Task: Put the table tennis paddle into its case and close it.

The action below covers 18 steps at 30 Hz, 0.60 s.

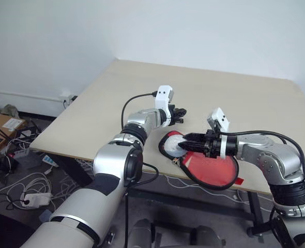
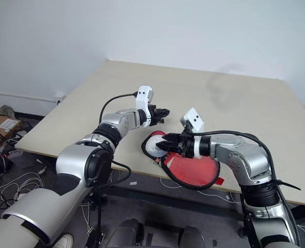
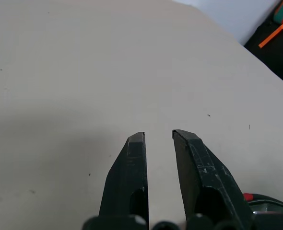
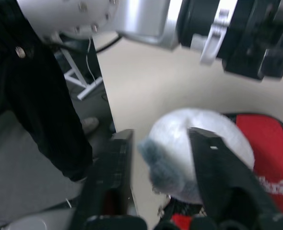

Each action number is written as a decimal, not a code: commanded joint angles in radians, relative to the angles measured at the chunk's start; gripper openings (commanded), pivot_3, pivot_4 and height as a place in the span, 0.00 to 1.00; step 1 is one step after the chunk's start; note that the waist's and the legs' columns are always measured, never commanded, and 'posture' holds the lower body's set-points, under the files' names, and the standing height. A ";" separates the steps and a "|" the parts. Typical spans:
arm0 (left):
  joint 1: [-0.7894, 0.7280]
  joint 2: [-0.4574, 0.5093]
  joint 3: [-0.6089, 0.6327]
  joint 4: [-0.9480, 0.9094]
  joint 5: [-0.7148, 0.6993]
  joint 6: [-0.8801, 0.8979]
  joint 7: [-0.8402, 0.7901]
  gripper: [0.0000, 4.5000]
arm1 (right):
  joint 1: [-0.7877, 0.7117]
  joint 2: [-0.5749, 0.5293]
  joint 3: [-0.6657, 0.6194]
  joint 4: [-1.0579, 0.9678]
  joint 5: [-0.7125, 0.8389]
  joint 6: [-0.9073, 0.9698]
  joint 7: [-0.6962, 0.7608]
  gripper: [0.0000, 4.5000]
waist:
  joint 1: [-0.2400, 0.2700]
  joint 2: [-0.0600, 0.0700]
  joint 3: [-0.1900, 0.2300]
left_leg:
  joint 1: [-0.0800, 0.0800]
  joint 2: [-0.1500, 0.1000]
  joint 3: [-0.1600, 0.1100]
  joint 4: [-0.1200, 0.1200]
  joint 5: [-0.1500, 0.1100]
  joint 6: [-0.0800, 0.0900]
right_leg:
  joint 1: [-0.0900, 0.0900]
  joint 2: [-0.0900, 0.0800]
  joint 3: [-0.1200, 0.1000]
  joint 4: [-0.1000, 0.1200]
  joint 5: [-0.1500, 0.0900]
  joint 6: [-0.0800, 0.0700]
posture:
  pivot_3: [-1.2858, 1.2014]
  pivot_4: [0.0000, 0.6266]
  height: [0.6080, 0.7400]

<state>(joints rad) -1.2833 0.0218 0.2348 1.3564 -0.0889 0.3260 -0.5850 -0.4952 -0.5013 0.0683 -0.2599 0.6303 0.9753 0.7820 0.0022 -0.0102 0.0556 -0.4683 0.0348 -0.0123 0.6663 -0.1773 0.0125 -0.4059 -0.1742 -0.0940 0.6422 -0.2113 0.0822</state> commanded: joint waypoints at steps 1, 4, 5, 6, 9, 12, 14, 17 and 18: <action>-0.018 0.002 -0.015 -0.023 0.014 -0.019 -0.008 0.19 | -0.023 -0.009 -0.065 -0.020 0.048 0.007 -0.001 0.74 | 0.002 0.000 0.000 | 0.000 0.000 0.000 0.000 0.000 0.000 | 0.000 0.000 0.000 0.000 0.000 0.000 | 0.52 0.00 0.61; -0.017 0.008 -0.016 -0.023 0.010 -0.018 -0.013 0.19 | -0.026 -0.023 -0.084 -0.005 0.050 0.016 -0.009 0.95 | 0.005 0.000 0.000 | -0.001 0.000 0.000 0.000 0.000 0.000 | -0.001 0.000 0.000 0.000 0.000 0.000 | 0.52 0.00 0.61; -0.016 0.010 -0.016 -0.023 0.009 -0.018 -0.014 0.19 | -0.026 -0.030 -0.090 0.009 0.046 0.014 -0.011 0.99 | 0.005 0.000 0.000 | -0.001 0.000 0.000 0.000 0.000 0.000 | -0.001 0.000 0.000 0.000 0.000 0.000 | 0.52 0.00 0.61; -0.016 0.013 -0.015 -0.023 0.008 -0.017 -0.013 0.19 | -0.025 -0.037 -0.096 0.022 0.047 0.015 -0.008 0.99 | 0.005 0.000 0.000 | -0.001 0.000 0.000 0.000 0.000 0.000 | -0.001 0.000 0.000 0.000 0.000 0.000 | 0.52 0.00 0.61; -0.017 0.024 -0.014 -0.024 0.007 -0.018 -0.015 0.19 | -0.019 -0.070 -0.111 0.073 0.043 0.021 0.000 0.99 | 0.005 0.000 0.000 | -0.001 0.000 0.000 0.000 0.000 0.000 | -0.001 0.000 0.000 0.000 0.000 0.000 | 0.52 0.00 0.61; -0.015 0.044 -0.019 -0.027 0.009 -0.018 -0.040 0.19 | -0.006 -0.102 -0.117 0.146 0.023 0.015 0.005 0.99 | 0.005 0.000 0.000 | -0.001 0.000 0.000 0.000 0.000 0.000 | -0.001 0.000 0.000 0.000 0.000 0.000 | 0.52 0.00 0.61; -0.013 0.057 -0.027 -0.029 0.013 -0.017 -0.063 0.19 | 0.009 -0.121 -0.109 0.170 0.003 -0.008 0.015 0.99 | 0.005 0.000 0.000 | -0.001 0.000 0.000 0.000 0.000 0.000 | -0.002 0.000 0.000 0.000 0.000 0.000 | 0.52 0.00 0.61; -0.011 0.086 -0.047 -0.034 0.023 -0.013 -0.114 0.19 | 0.047 -0.139 -0.090 0.168 -0.029 -0.057 0.030 0.85 | 0.005 0.000 0.000 | -0.002 0.000 0.000 0.000 0.000 0.000 | -0.002 0.000 0.000 0.000 0.000 0.000 | 0.52 0.00 0.61; -0.011 0.097 -0.056 -0.036 0.029 -0.010 -0.134 0.19 | 0.062 -0.140 -0.085 0.159 -0.031 -0.066 0.040 0.78 | 0.005 0.000 0.000 | -0.002 0.000 0.001 0.000 0.000 0.000 | -0.002 0.000 0.001 0.000 0.000 0.000 | 0.52 0.00 0.61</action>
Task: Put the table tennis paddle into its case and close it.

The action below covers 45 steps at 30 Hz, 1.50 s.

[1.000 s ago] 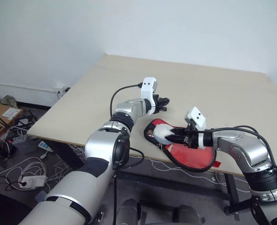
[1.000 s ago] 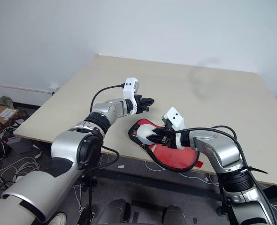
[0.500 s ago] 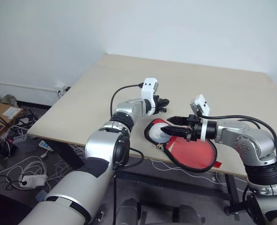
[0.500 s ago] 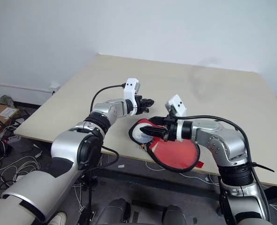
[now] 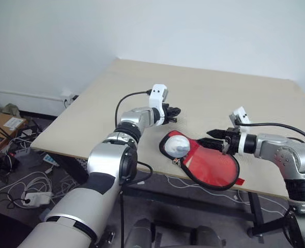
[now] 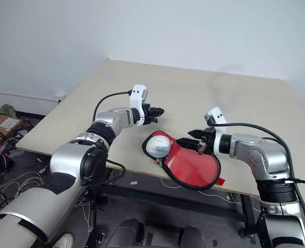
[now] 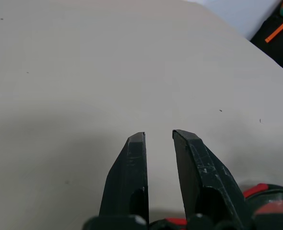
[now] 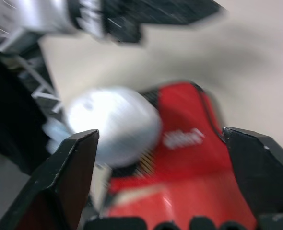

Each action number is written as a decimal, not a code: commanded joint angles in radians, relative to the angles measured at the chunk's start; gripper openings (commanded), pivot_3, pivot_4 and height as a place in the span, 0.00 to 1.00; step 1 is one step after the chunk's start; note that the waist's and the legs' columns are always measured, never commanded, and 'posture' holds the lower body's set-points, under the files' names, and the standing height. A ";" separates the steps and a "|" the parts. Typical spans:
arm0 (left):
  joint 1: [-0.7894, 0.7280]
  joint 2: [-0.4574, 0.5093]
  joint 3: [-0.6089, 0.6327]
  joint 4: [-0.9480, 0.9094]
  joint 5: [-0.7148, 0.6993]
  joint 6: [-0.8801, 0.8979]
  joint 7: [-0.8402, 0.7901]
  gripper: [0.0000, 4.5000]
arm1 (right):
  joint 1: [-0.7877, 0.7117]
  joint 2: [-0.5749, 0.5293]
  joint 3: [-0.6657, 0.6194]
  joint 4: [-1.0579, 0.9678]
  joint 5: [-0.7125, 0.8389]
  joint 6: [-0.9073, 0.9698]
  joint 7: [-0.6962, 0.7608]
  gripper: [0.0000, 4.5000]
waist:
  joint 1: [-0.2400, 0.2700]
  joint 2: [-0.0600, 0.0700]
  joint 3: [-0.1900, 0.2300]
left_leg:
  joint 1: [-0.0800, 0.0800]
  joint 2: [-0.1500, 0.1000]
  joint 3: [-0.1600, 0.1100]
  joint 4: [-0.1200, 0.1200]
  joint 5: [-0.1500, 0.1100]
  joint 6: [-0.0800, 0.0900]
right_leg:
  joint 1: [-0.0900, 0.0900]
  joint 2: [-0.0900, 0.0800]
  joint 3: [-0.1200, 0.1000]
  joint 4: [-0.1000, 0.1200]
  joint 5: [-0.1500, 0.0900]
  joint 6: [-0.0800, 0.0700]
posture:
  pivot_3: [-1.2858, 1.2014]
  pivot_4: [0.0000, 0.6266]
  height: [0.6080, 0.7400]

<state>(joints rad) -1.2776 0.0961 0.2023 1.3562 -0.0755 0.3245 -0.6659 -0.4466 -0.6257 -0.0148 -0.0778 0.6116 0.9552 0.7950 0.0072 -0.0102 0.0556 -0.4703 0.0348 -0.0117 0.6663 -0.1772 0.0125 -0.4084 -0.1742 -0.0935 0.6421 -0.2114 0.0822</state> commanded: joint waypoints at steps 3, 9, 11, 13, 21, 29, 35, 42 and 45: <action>-0.018 0.044 -0.048 -0.044 0.031 -0.001 -0.113 0.19 | 0.038 -0.007 0.017 -0.031 -0.027 -0.062 0.036 0.54 | -0.001 0.000 0.000 | 0.000 0.000 0.000 0.000 0.000 0.000 | 0.000 0.000 0.000 0.000 0.000 0.000 | 0.52 0.00 0.61; -0.021 0.061 -0.118 -0.086 0.053 0.026 -0.296 0.19 | 0.047 0.013 0.065 -0.008 -0.086 -0.097 0.014 0.15 | 0.001 0.000 0.000 | 0.000 0.000 0.000 0.000 0.000 0.000 | 0.000 0.000 0.000 0.000 0.000 0.000 | 0.52 0.00 0.61; -0.006 0.065 -0.173 -0.132 0.073 0.019 -0.406 0.19 | 0.045 0.020 0.085 0.012 -0.114 -0.115 0.006 0.15 | 0.001 0.000 0.000 | 0.000 0.000 0.000 0.000 0.000 0.000 | 0.000 0.000 0.000 0.000 0.000 0.000 | 0.52 0.00 0.61; 0.027 0.073 -0.232 -0.197 0.094 0.007 -0.496 0.19 | 0.045 0.027 0.096 0.024 -0.127 -0.127 0.007 0.15 | 0.000 0.000 0.000 | 0.000 0.000 0.000 0.001 0.000 0.000 | 0.000 0.000 0.000 0.000 0.000 0.000 | 0.52 0.00 0.61; 0.223 0.156 -0.364 -0.656 0.044 0.140 -0.750 0.19 | 0.042 0.060 0.108 0.061 -0.154 -0.133 -0.009 0.15 | -0.011 0.002 0.001 | -0.001 0.000 0.000 0.000 0.001 0.000 | -0.001 0.000 0.002 0.002 0.000 0.000 | 0.52 0.00 0.61; 0.343 0.188 -0.451 -0.984 -0.018 0.282 -0.773 0.19 | 0.050 0.070 0.110 0.083 -0.192 -0.155 -0.025 0.15 | -0.006 0.004 0.001 | -0.001 0.000 0.000 0.002 0.001 0.001 | 0.000 0.000 0.002 0.002 0.000 -0.001 | 0.52 0.00 0.61; 0.369 0.207 -0.515 -1.021 -0.025 0.272 -0.769 0.23 | 0.054 0.082 0.112 0.086 -0.212 -0.159 -0.038 0.14 | -0.008 0.006 0.002 | 0.000 0.000 0.000 0.002 0.002 0.002 | 0.000 0.001 0.002 0.002 0.000 -0.003 | 0.52 0.00 0.61; 0.371 0.240 -0.542 -1.013 -0.028 0.257 -0.747 0.70 | 0.060 0.088 0.104 0.095 -0.228 -0.163 -0.043 0.14 | -0.009 0.009 0.003 | 0.001 0.000 0.000 0.002 0.002 0.002 | 0.000 0.001 0.003 0.003 0.000 -0.004 | 0.52 0.00 0.61; 0.366 0.260 -0.552 -1.015 -0.020 0.259 -0.745 0.84 | 0.061 0.090 0.111 0.093 -0.233 -0.164 -0.040 0.14 | -0.008 0.009 0.003 | 0.001 0.000 0.000 0.002 0.002 0.002 | 0.000 0.001 0.003 0.003 0.000 -0.004 | 0.52 0.00 0.61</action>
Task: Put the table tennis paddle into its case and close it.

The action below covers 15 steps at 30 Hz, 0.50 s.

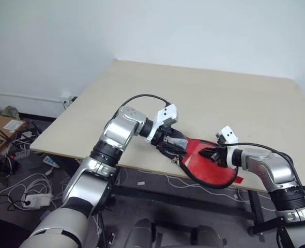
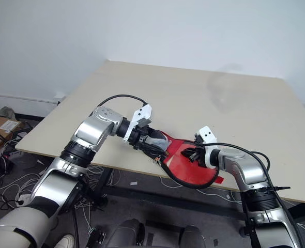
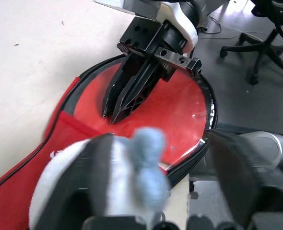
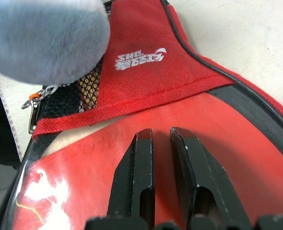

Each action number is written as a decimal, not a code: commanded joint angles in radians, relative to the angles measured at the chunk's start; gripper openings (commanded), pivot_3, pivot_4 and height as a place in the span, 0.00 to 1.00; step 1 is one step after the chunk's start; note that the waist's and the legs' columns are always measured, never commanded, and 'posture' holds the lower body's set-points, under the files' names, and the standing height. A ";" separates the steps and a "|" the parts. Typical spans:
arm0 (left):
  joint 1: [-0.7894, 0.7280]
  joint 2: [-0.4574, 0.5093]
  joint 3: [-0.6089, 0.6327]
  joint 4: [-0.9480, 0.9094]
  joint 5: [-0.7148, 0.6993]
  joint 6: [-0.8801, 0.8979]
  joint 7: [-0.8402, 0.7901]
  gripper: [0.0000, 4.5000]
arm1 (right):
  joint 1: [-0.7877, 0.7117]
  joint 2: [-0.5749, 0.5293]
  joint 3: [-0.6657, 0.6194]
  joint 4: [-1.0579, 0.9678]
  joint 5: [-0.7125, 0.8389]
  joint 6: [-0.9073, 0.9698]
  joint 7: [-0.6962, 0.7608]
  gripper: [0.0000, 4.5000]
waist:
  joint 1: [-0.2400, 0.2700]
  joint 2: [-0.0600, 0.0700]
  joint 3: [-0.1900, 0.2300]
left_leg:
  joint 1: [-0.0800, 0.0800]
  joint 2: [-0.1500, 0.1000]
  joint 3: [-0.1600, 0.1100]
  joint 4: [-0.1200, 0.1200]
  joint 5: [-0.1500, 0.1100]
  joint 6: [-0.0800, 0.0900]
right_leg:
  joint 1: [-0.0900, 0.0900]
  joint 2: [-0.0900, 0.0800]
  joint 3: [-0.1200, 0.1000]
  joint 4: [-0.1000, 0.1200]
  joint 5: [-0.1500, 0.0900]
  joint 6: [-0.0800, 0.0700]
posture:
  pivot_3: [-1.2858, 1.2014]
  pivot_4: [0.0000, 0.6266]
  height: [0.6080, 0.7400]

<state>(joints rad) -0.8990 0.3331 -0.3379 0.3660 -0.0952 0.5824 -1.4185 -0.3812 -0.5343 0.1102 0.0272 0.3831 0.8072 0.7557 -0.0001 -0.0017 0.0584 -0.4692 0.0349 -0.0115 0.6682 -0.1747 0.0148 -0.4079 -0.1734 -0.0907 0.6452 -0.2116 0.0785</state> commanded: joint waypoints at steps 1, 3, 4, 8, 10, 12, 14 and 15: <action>-0.012 0.030 -0.016 -0.024 0.008 -0.006 0.013 0.84 | -0.004 -0.002 -0.013 -0.012 -0.008 -0.018 0.000 0.14 | -0.001 0.000 0.000 | 0.000 0.000 0.000 0.000 0.000 0.000 | 0.000 0.000 0.000 0.000 0.000 0.000 | 0.52 0.00 0.61; -0.009 0.037 -0.021 -0.016 0.012 -0.020 0.020 0.84 | -0.004 -0.001 -0.012 -0.008 -0.011 -0.022 0.002 0.14 | -0.001 0.000 0.000 | 0.001 0.000 0.000 0.000 0.000 0.000 | 0.000 0.000 0.000 0.000 0.000 -0.001 | 0.52 0.00 0.61; -0.008 0.036 -0.024 -0.008 0.013 -0.025 0.024 0.84 | -0.006 -0.001 -0.012 -0.004 -0.013 -0.023 0.002 0.14 | -0.001 0.000 0.000 | 0.001 0.000 0.000 0.000 0.000 0.000 | 0.000 0.000 0.000 0.000 0.000 -0.001 | 0.52 0.00 0.61; -0.001 0.025 -0.058 0.039 0.042 -0.060 0.053 0.84 | -0.016 0.004 -0.012 0.008 -0.022 -0.028 -0.002 0.14 | 0.000 0.000 0.000 | 0.001 0.000 0.000 0.000 0.000 0.000 | 0.001 0.000 0.000 0.000 0.001 -0.001 | 0.52 0.00 0.61; 0.002 0.024 -0.089 0.079 0.082 -0.105 0.083 0.84 | -0.018 0.005 -0.010 0.010 -0.029 -0.028 -0.001 0.14 | 0.000 0.001 0.000 | 0.002 0.000 0.000 0.000 0.000 0.000 | 0.001 0.000 0.000 0.000 0.001 -0.001 | 0.52 0.00 0.61; 0.002 0.023 -0.101 0.099 0.095 -0.123 0.095 0.84 | -0.016 0.003 -0.005 0.011 -0.037 -0.029 0.000 0.14 | 0.000 0.001 -0.001 | 0.003 0.000 0.000 0.000 0.000 0.000 | 0.003 0.000 0.000 0.000 0.001 -0.001 | 0.52 0.00 0.61; -0.003 0.025 -0.101 0.117 0.102 -0.135 0.108 0.84 | -0.013 0.002 0.001 0.011 -0.044 -0.029 0.002 0.14 | -0.001 0.001 -0.001 | 0.004 0.000 0.000 0.000 0.000 0.000 | 0.003 0.000 0.001 0.000 0.001 -0.002 | 0.52 0.00 0.61; -0.006 0.028 -0.100 0.123 0.105 -0.143 0.111 0.84 | -0.011 0.001 0.004 0.010 -0.047 -0.030 0.002 0.14 | -0.002 0.002 -0.001 | 0.004 0.000 0.000 0.000 0.000 0.000 | 0.003 0.000 0.001 0.000 0.001 -0.002 | 0.52 0.00 0.61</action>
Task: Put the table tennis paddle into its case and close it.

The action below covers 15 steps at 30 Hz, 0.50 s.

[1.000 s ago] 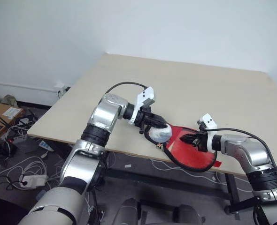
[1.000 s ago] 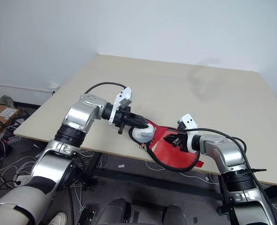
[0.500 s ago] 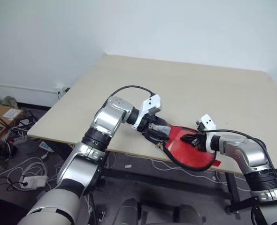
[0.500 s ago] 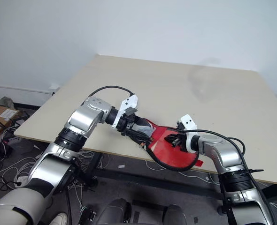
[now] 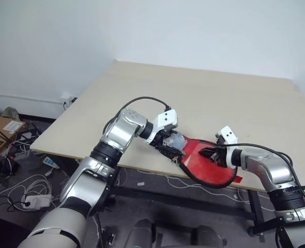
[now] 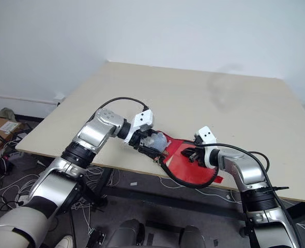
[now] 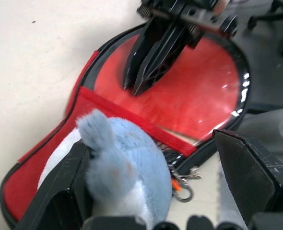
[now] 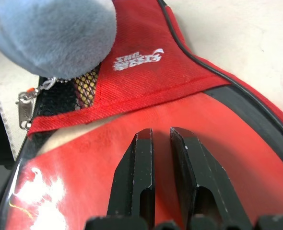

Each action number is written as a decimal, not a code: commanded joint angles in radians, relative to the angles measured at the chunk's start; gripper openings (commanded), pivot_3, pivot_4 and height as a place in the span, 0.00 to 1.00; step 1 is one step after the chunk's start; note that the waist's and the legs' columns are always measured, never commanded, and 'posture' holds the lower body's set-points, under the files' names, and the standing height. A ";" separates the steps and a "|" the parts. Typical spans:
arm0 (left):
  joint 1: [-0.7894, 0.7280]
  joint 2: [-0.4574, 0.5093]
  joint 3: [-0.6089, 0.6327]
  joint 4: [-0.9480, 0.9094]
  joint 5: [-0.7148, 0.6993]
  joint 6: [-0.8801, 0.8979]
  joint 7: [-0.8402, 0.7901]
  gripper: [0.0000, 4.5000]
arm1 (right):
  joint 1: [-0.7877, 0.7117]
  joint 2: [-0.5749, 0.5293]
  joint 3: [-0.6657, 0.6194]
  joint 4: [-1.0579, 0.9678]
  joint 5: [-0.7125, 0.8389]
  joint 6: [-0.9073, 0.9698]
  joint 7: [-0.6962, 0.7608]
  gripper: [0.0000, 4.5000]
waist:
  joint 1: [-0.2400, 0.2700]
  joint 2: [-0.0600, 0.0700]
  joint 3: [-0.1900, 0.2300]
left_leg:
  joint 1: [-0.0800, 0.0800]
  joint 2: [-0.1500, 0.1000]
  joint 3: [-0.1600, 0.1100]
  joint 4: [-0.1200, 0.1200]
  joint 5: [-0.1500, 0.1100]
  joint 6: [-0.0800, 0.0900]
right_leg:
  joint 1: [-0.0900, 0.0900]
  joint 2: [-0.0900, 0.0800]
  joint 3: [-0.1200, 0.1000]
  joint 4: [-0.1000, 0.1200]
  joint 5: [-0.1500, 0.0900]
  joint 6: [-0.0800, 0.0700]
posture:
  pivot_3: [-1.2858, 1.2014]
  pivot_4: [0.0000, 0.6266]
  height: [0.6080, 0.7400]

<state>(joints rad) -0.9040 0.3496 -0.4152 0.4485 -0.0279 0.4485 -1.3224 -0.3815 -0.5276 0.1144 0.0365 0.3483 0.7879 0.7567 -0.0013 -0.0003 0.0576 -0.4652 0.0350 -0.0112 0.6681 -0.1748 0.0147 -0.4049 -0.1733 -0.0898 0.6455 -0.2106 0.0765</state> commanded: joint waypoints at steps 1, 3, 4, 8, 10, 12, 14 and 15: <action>-0.006 0.016 -0.016 0.045 0.035 -0.004 0.016 0.84 | -0.008 -0.005 0.002 -0.001 -0.014 -0.010 0.001 0.14 | -0.001 0.001 0.000 | 0.000 0.000 0.000 0.000 0.000 0.000 | 0.000 0.000 0.000 0.000 0.000 0.000 | 0.52 0.00 0.61; -0.023 0.026 0.002 0.063 0.033 0.007 0.024 0.84 | -0.002 -0.006 0.013 -0.004 -0.026 -0.016 0.000 0.14 | -0.001 0.001 -0.001 | 0.001 0.000 0.000 0.000 0.000 0.000 | 0.000 0.000 0.000 0.000 0.000 0.000 | 0.52 0.00 0.61; -0.029 0.031 0.008 0.073 0.034 0.010 0.027 0.84 | 0.000 -0.007 0.019 -0.003 -0.033 -0.018 -0.002 0.14 | -0.001 0.001 -0.001 | 0.001 0.000 0.000 0.000 0.000 0.000 | 0.000 0.000 0.000 0.001 0.000 0.000 | 0.52 0.00 0.61; -0.036 0.049 0.012 0.100 0.033 0.023 0.022 0.84 | -0.002 -0.011 0.040 0.012 -0.063 -0.026 -0.006 0.14 | -0.002 0.001 -0.001 | 0.001 0.000 0.000 0.000 0.000 0.000 | 0.000 0.000 0.001 0.001 0.000 -0.001 | 0.52 0.00 0.61; -0.035 0.056 0.005 0.112 0.040 0.031 0.021 0.84 | -0.003 -0.012 0.053 0.025 -0.080 -0.030 -0.009 0.14 | -0.002 0.001 -0.001 | 0.001 0.000 0.000 0.000 0.000 0.000 | 0.000 0.000 0.001 0.001 0.000 -0.001 | 0.52 0.00 0.61; -0.030 0.065 -0.007 0.124 0.051 0.040 0.018 0.84 | -0.004 -0.011 0.063 0.038 -0.093 -0.039 -0.009 0.14 | -0.002 0.001 -0.001 | 0.002 0.000 0.000 0.000 0.000 0.000 | 0.000 0.000 0.001 0.001 0.001 -0.001 | 0.52 0.00 0.61; -0.025 0.057 -0.008 0.139 0.049 0.054 0.020 0.84 | -0.009 -0.006 0.065 0.044 -0.095 -0.036 -0.006 0.14 | -0.002 0.001 -0.003 | 0.002 0.000 0.000 0.000 0.000 0.000 | 0.000 0.000 0.001 0.001 0.001 -0.001 | 0.52 0.00 0.61; -0.024 0.049 -0.004 0.147 0.042 0.067 0.021 0.84 | -0.013 -0.003 0.067 0.048 -0.097 -0.036 -0.006 0.14 | -0.002 0.002 -0.004 | 0.002 0.000 0.000 0.000 0.000 0.000 | 0.000 0.001 0.001 0.001 0.001 -0.001 | 0.52 0.00 0.61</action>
<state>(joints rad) -0.9413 0.3959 -0.3979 0.5559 -0.0086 0.4766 -1.2976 -0.3931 -0.5293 0.1622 0.0507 0.2779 0.7376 0.7576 -0.0033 0.0013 0.0535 -0.4627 0.0351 -0.0115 0.6679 -0.1750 0.0143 -0.4046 -0.1727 -0.0888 0.6463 -0.2094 0.0748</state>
